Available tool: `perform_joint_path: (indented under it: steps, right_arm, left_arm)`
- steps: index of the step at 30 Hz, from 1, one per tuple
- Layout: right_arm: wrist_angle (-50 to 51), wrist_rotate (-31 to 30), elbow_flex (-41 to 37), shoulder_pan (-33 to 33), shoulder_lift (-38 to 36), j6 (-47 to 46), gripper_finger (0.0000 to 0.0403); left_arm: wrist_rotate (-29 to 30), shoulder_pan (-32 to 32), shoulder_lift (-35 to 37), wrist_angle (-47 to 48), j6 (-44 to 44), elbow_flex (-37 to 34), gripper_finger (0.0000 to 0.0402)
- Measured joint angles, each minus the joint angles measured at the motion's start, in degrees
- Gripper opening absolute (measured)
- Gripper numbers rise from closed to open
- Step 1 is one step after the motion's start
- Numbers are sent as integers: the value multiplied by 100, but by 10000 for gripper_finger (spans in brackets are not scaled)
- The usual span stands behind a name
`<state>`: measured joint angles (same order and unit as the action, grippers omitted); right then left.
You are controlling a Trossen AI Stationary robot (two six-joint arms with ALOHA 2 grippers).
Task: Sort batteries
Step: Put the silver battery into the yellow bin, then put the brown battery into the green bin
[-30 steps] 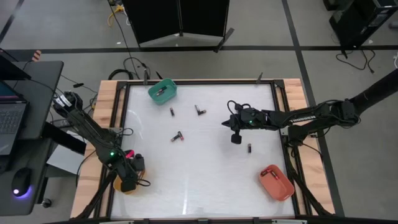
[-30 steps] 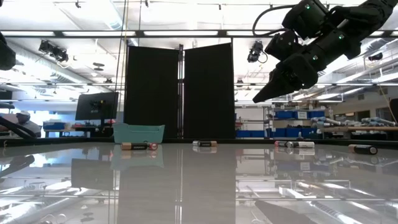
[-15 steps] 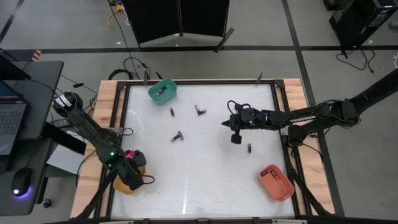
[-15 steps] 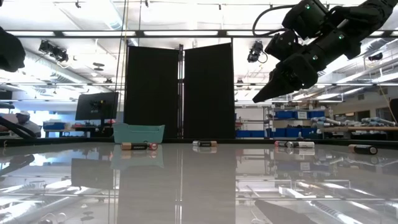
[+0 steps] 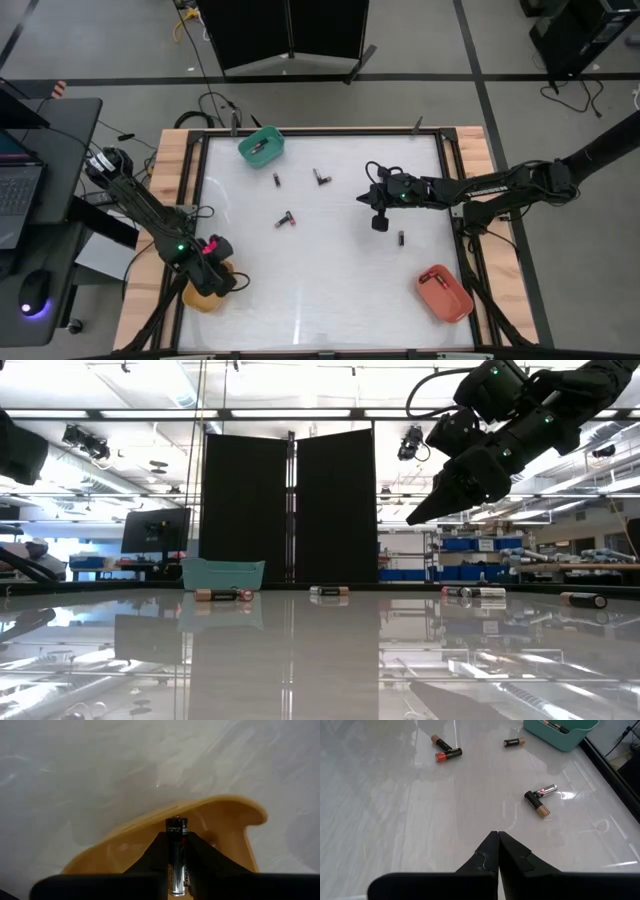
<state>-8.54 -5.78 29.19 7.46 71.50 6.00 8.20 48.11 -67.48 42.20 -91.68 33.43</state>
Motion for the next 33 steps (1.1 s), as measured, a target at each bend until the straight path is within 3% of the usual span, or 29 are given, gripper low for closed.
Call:
perform_joint_path:
  steps: [9,15,19,24,29,33]
  right_arm:
    - [0,-2,0,-1,0,-44,16]
    - [0,-4,0,-1,0,-48,16]
    - [0,-4,0,-2,0,-48,20]
    - [0,-7,0,-2,0,-116,19]
    - [6,-8,0,-2,0,-371,16]
    - [33,-9,0,-2,0,-507,23]
  left_arm:
    - [-126,-8,-2,247,2,125,151]
    - [-138,-141,-2,1313,465,791,171]
    - [92,-324,-2,2164,897,1494,173]
    - [908,-775,-2,2657,1813,2237,166]
    - [1128,-1866,-2,2592,3121,2439,122]
    - [702,-3020,-2,2294,5033,2439,66]
